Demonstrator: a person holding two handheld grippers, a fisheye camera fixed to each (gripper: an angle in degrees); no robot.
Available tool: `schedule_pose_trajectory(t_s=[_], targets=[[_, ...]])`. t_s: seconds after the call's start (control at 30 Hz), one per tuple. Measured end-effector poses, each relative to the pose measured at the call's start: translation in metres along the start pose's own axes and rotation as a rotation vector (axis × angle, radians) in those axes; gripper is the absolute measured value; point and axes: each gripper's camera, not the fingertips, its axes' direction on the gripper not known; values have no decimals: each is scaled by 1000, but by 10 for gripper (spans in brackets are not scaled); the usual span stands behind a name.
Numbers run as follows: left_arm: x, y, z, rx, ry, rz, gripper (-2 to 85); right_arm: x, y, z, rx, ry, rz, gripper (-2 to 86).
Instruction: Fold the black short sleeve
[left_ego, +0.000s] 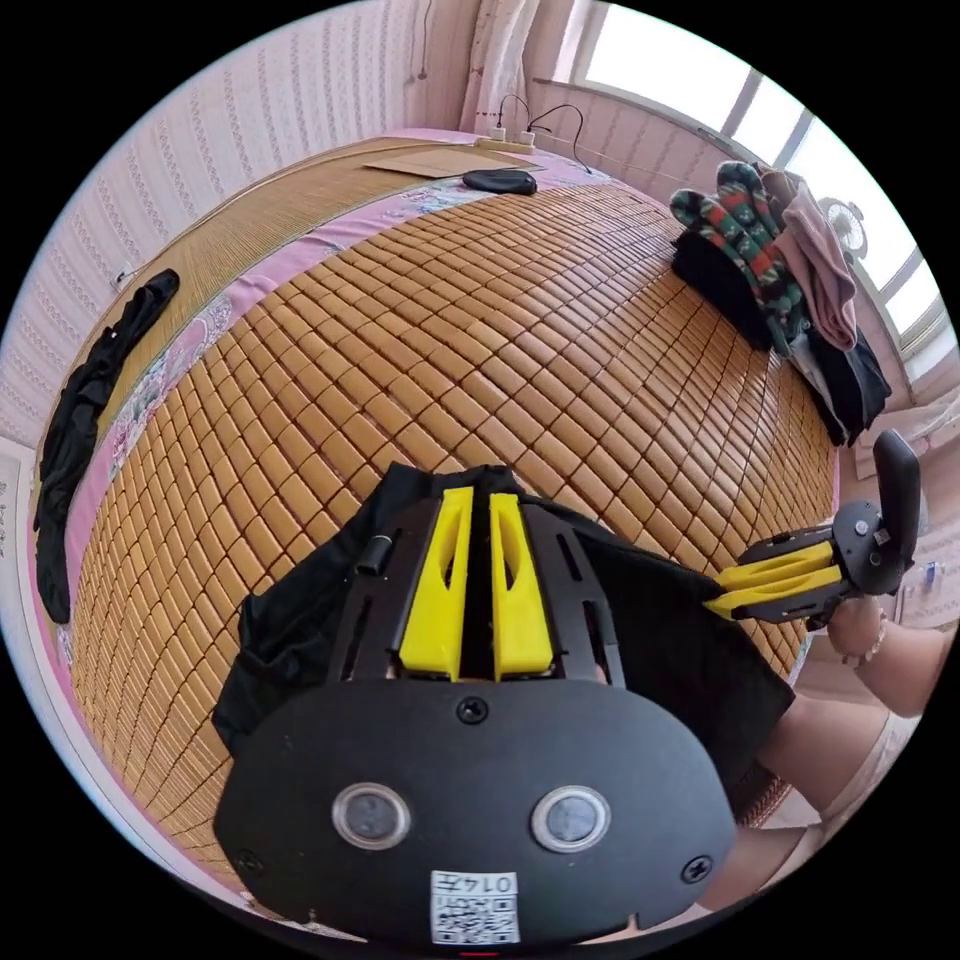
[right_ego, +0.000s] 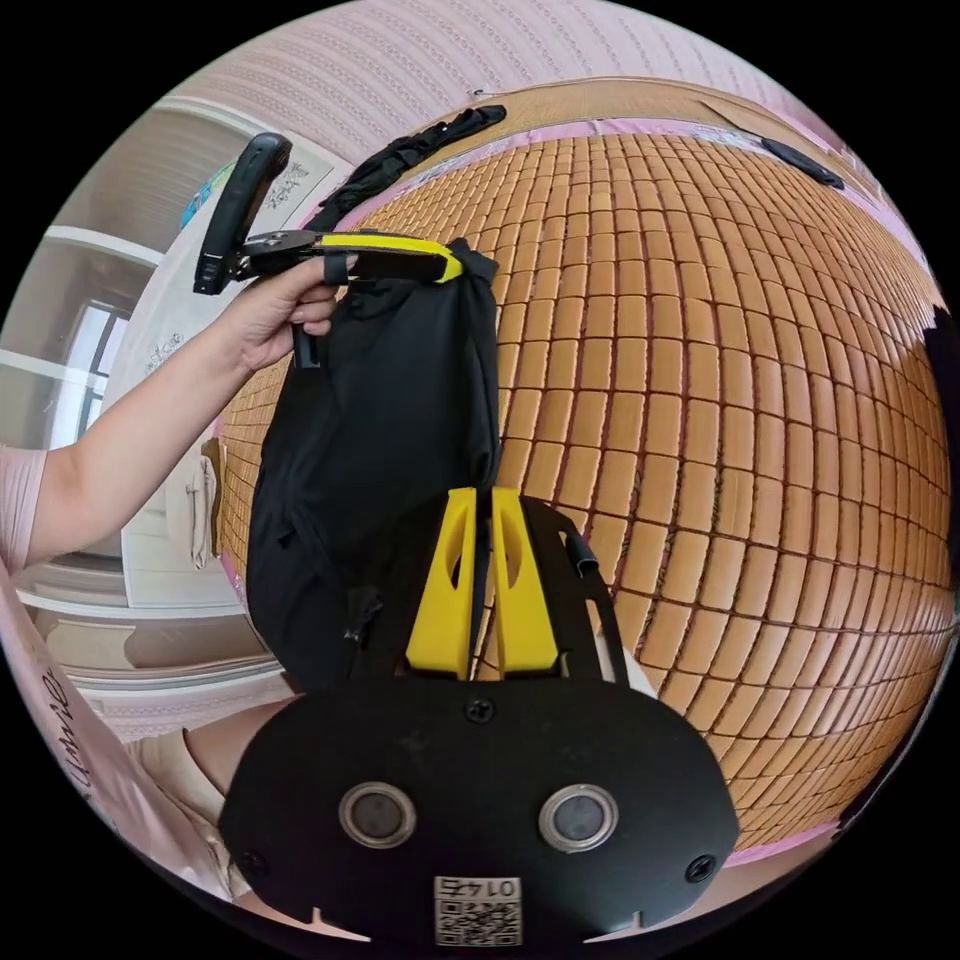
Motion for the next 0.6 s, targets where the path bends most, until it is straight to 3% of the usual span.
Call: schedule_pose_trajectory(t_s=[0.27,0.43,0.6], targets=[[-77,6,10,59,325,-320,76,14,-13,-5,-25,-35,50,10],[-101,35,-20,227,336,-436,57,17,-23,-7,-61,-36,21,5],[-82,28,-26,189,308,-275,62,14,-30,-9,-65,-31,20,4]])
